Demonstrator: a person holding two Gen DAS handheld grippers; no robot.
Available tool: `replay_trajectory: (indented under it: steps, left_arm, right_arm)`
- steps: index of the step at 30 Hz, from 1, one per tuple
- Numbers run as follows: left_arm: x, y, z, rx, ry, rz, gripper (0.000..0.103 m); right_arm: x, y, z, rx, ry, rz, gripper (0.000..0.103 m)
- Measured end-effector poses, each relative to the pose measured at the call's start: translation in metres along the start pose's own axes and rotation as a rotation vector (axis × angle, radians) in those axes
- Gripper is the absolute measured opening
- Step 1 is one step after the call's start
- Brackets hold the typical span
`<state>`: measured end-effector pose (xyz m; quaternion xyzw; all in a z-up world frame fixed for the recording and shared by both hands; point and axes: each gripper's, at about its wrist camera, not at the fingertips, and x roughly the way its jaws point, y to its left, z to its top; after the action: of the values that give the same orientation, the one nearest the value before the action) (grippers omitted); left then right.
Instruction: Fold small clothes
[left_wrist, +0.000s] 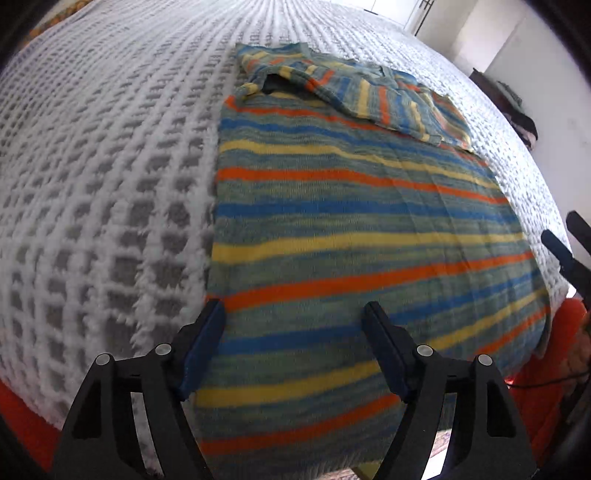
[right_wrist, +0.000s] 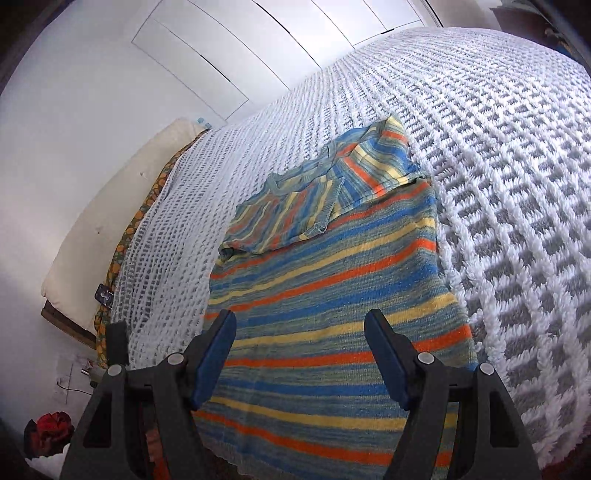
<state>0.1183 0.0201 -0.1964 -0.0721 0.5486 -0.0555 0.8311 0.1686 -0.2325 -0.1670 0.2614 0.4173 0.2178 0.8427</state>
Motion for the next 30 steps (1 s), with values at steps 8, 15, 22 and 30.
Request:
replay_trajectory:
  steps: [8, 15, 22, 30]
  left_arm:
    - [-0.019, -0.002, -0.031, 0.032, -0.032, 0.049, 0.084]
    - [-0.030, 0.006, -0.035, 0.005, -0.073, 0.037, 0.084]
    - [-0.033, 0.040, 0.021, -0.006, -0.109, 0.065, 0.087]
    - [0.017, 0.034, 0.120, 0.096, -0.057, 0.154, 0.087]
  right_arm:
    - [-0.017, 0.004, -0.014, -0.040, -0.006, -0.102, 0.072]
    - [-0.009, 0.024, -0.029, -0.137, 0.041, -0.138, 0.072]
    - [-0.005, 0.028, -0.036, -0.136, 0.058, -0.136, 0.072]
    - [0.000, 0.023, -0.040, -0.123, 0.078, -0.106, 0.072]
